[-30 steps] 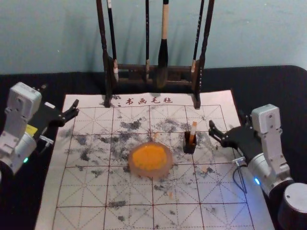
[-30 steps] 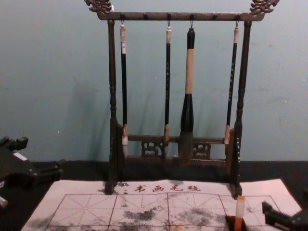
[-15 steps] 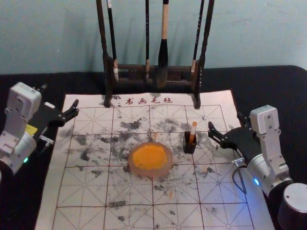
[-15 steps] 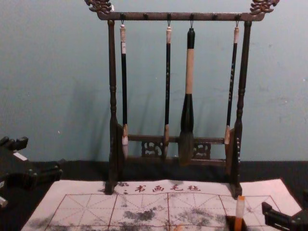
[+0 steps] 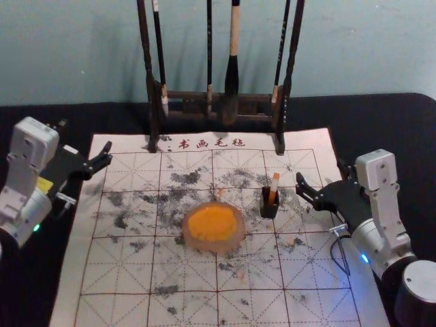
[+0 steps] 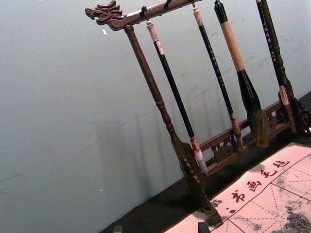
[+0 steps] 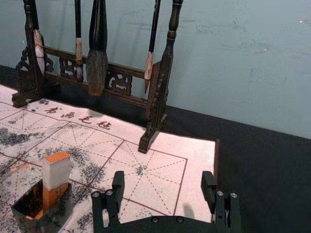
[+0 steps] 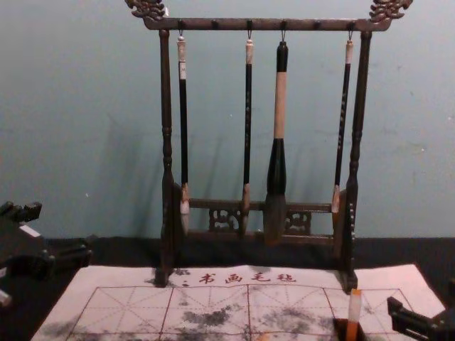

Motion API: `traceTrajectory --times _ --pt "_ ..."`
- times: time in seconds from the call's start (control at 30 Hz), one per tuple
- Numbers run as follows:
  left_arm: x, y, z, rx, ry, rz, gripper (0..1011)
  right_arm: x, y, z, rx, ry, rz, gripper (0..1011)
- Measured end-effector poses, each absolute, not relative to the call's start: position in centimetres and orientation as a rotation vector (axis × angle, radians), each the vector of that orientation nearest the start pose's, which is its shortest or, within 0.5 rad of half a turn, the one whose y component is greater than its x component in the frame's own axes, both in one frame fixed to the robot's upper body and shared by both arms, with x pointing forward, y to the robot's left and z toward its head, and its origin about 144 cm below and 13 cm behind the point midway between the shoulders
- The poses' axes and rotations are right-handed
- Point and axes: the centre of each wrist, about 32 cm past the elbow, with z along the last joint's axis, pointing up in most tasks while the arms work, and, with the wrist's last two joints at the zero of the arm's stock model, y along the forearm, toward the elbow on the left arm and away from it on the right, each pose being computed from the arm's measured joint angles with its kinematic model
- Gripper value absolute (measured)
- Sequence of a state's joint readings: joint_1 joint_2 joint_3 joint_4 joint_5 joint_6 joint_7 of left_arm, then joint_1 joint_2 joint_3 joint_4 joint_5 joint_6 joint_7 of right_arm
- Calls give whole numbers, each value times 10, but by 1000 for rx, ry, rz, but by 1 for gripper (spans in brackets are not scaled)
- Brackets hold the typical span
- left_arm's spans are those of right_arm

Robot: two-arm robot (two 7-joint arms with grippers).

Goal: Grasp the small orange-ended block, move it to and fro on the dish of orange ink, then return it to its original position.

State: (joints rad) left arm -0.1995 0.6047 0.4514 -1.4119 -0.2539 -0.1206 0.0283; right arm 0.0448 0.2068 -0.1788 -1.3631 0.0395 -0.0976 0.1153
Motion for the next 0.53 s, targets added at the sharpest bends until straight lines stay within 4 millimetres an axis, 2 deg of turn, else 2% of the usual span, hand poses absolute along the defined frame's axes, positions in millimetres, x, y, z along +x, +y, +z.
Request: traceTrajectory --times 0.53 --pt "489 310 1140 304 -285 1248 1001 462 -246 1088 -204 -61 -1294 1003"
